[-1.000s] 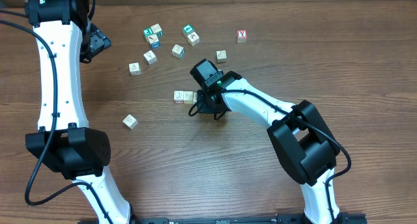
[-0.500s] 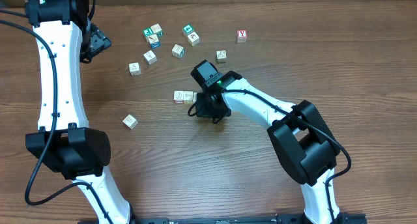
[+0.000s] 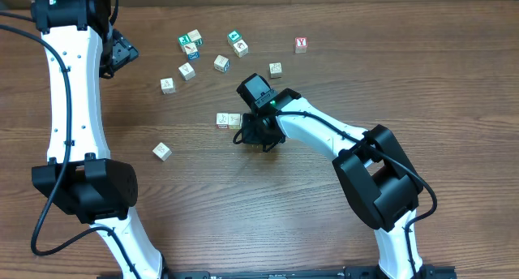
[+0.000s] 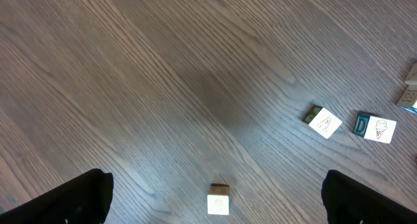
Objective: Form a horizontal line
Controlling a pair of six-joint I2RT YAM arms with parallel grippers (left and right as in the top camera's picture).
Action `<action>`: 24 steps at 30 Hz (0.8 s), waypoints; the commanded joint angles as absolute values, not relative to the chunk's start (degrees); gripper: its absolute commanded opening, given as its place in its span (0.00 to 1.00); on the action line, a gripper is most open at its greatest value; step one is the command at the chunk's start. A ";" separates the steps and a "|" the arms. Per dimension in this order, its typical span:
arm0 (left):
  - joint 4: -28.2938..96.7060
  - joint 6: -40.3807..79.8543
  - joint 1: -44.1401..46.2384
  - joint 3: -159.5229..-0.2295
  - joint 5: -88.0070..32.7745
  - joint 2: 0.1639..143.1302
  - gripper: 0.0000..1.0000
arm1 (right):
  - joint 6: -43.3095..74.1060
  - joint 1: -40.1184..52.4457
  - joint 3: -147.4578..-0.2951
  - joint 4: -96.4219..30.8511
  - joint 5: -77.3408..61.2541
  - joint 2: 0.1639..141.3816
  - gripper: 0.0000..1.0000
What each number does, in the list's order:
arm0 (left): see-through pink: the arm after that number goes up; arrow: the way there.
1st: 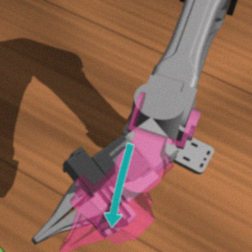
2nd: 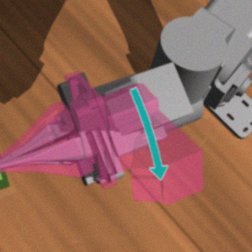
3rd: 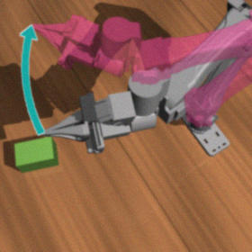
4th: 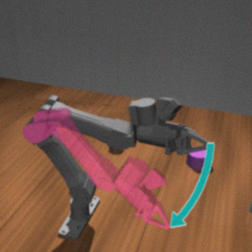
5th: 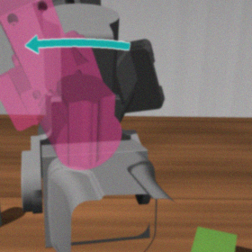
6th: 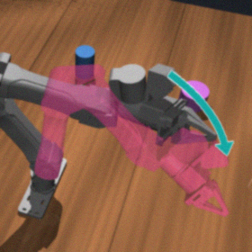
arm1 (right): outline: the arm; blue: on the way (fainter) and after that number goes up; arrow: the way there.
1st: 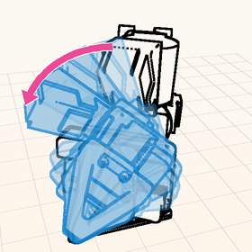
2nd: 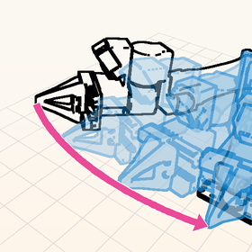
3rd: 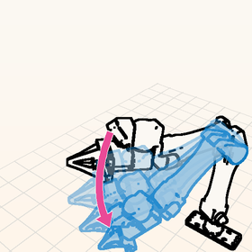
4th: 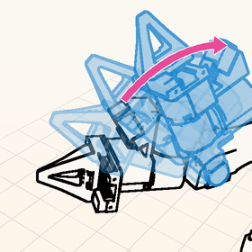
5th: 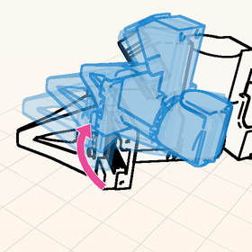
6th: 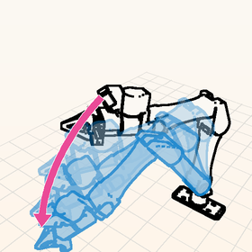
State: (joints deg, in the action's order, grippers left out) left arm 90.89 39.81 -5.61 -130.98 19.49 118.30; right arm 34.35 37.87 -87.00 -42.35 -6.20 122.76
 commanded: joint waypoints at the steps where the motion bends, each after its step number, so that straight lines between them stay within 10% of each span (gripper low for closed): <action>1: 90.98 38.54 -5.23 -131.72 19.46 117.84 1.00 | 34.70 37.78 -87.70 -41.60 -6.48 123.42 0.04; 24: 91.00 38.54 -5.23 -131.72 19.46 117.84 1.00 | 34.68 37.78 -85.45 -38.30 -6.50 123.42 0.04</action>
